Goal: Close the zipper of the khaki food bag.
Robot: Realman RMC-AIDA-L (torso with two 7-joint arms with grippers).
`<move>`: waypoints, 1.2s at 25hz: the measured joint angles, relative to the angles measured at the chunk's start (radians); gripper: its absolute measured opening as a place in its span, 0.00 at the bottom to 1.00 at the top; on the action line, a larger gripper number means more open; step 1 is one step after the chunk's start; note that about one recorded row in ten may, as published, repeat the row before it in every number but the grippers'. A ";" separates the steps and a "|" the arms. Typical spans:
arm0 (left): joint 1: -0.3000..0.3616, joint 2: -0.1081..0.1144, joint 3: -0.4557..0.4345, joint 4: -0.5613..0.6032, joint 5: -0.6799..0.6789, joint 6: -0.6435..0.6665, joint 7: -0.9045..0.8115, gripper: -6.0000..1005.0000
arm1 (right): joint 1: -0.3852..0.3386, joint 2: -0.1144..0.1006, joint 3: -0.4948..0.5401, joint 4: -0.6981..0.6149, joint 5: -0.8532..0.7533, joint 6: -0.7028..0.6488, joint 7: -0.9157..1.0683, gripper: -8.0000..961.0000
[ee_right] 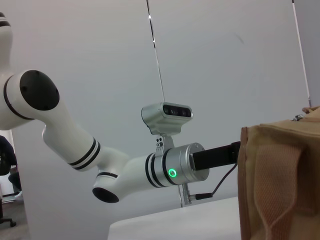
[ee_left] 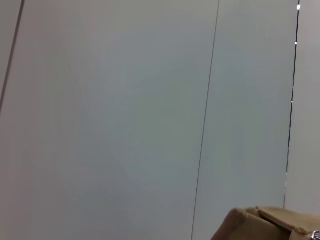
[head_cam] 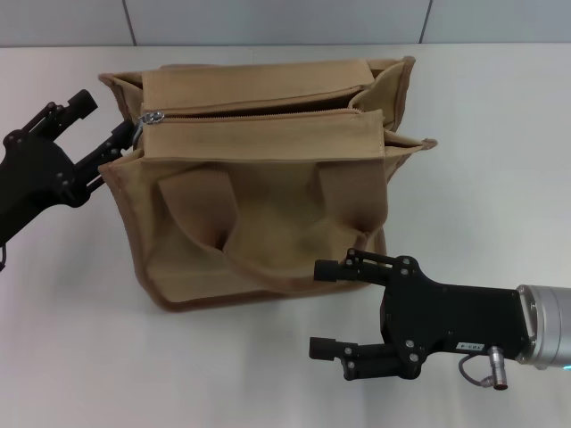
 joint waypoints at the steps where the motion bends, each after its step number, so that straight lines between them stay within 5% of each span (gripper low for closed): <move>1: 0.001 0.000 -0.001 -0.001 -0.001 0.003 0.002 0.73 | 0.000 0.000 0.000 0.001 0.000 0.000 0.000 0.87; 8: 0.006 -0.001 0.000 -0.024 0.000 0.021 0.064 0.73 | 0.000 0.000 0.000 0.005 0.001 0.001 0.000 0.87; 13: 0.008 0.006 0.011 0.004 0.005 0.022 0.030 0.54 | 0.000 0.000 0.000 0.005 0.001 0.002 -0.001 0.87; 18: 0.033 0.009 0.086 0.195 0.072 0.034 -0.119 0.31 | 0.001 0.000 0.000 0.005 0.001 0.003 -0.001 0.87; 21: 0.035 0.010 0.097 0.243 0.106 0.050 -0.152 0.51 | 0.002 0.000 0.000 0.005 0.001 0.003 -0.002 0.87; 30: -0.003 0.007 0.107 0.282 0.150 0.080 -0.166 0.71 | 0.018 0.000 0.001 0.005 0.001 0.007 -0.002 0.87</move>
